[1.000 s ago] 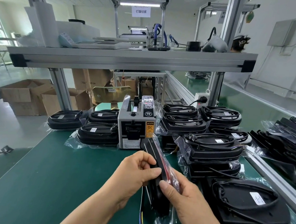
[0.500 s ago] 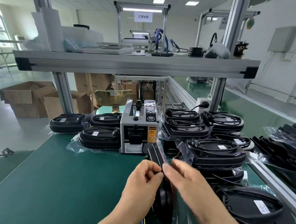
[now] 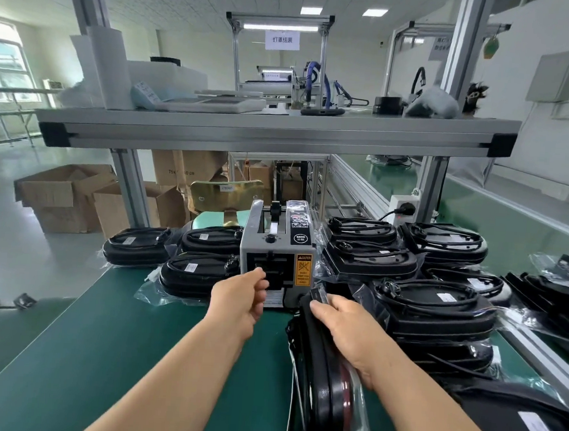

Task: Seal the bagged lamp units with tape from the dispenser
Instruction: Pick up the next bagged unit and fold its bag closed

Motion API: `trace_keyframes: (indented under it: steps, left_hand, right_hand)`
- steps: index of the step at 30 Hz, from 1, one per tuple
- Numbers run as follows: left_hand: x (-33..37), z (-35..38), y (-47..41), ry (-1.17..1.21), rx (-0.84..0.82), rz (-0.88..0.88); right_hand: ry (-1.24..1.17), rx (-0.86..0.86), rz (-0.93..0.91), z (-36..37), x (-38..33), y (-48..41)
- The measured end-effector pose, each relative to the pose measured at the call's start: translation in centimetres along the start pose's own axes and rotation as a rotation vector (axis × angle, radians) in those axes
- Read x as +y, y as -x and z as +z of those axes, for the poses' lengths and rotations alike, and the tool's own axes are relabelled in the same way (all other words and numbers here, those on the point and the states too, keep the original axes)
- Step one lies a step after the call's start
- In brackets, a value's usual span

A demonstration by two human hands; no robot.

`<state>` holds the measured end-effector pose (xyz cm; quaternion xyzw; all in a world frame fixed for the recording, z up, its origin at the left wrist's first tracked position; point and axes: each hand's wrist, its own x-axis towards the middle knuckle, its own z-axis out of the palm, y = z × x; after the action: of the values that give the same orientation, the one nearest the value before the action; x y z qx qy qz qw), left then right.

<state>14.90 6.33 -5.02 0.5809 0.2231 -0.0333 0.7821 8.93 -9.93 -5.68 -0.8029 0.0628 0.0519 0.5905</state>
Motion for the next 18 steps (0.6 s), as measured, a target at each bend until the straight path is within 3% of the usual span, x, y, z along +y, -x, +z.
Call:
trace_keyframes:
  steps: [4, 14, 16, 18]
  left_hand:
    - [-0.1, 1.3, -2.7, 0.059, 0.062, -0.095]
    - [0.0, 3.8, -3.0, 0.244, 0.215, -0.052]
    - [-0.2, 3.2, -2.2, 0.217, 0.177, 0.022]
    - [-0.2, 2.2, -1.2, 0.107, 0.0, 0.1]
  right_hand:
    - [0.119, 0.032, -0.057, 0.0, -0.2, 0.5]
    - [0.11, 0.002, -0.057, -0.2, -0.2, 0.5]
    - [0.103, 0.008, -0.062, -0.2, -0.1, 0.6]
    - [0.133, 0.046, -0.071, -0.2, -0.1, 0.7]
